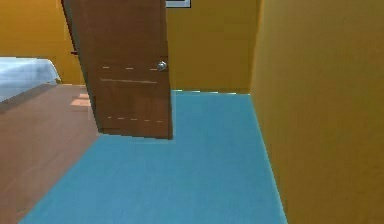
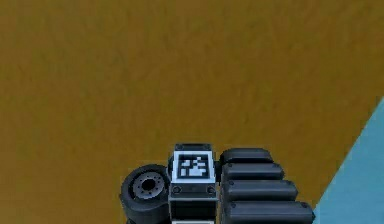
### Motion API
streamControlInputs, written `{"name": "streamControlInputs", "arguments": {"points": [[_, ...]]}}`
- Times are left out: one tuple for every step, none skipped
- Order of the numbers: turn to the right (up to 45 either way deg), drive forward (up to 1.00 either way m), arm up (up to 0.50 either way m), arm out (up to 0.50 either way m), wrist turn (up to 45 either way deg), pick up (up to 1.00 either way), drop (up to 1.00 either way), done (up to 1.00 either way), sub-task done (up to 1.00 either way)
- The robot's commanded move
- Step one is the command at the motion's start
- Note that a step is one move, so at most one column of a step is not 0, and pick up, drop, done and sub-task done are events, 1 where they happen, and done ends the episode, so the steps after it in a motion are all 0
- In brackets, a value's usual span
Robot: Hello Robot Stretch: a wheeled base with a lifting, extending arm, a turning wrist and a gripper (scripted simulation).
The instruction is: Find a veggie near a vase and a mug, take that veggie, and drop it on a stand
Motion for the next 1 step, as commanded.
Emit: {"name": "streamControlInputs", "arguments": {"points": [[33.0,0.0,0.0,0.0,0.0,0.0,0.0,0.0,0.0]]}}
